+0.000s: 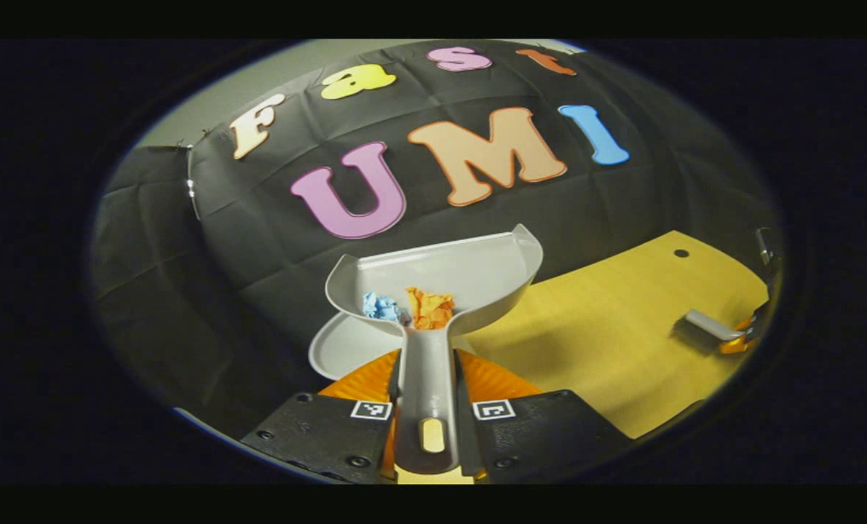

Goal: Pick up the small broom and dustpan from the desktop, sweep the trash into the dustpan with the broom, and then empty the trash into the garbage bin.

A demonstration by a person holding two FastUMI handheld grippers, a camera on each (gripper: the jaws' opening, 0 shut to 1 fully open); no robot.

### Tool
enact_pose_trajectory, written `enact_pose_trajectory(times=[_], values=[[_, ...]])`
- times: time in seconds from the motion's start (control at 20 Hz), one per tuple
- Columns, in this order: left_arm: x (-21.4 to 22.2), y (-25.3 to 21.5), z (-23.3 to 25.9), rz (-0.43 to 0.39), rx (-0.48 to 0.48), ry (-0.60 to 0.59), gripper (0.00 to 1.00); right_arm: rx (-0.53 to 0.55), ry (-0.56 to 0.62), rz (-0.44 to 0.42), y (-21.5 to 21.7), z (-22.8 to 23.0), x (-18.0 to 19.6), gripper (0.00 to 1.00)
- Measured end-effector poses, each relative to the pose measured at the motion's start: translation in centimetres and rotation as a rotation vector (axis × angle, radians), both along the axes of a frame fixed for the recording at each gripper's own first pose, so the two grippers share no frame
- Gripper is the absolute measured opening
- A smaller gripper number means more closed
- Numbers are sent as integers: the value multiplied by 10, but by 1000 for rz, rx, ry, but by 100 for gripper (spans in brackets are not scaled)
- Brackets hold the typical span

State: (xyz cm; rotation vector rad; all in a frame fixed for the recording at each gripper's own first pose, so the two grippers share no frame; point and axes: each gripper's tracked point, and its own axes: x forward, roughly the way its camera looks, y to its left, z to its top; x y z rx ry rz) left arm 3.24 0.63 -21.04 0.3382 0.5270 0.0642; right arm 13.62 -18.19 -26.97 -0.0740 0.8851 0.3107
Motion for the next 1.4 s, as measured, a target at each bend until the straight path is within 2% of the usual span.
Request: enact_pose_trajectory(times=[0.25, 0.5, 0.55, 0.6, 0.8, 0.95, 1.0, 1.2, 1.4], values=[[2, 71, -12, 60, 152, 74, 26, 0, 2, 8, 0, 1, -6, 17], [3, 113, -22, 54, 322, 153, 27, -2, 12, 18, 1, 0, -8, 15], [5, 120, -21, 40, 365, 163, 26, -5, 15, 22, 1, -1, -8, 17], [2, 125, -20, 24, 421, 177, 24, -8, 15, 26, 2, -2, -8, 15], [4, 140, -9, -67, 667, 228, 28, -24, 21, 45, 10, -10, -8, 17], [12, 145, 2, -128, 803, 253, 24, -29, 18, 57, 9, -10, -10, 15], [10, 145, 4, -146, 846, 255, 28, -31, 18, 63, 9, -11, -10, 15], [8, 144, 17, -200, 1038, 249, 26, -47, 12, 70, 10, -11, -12, 17], [8, 140, 20, -241, 1101, 254, 26, -51, 7, 66, 9, -9, -13, 17]])
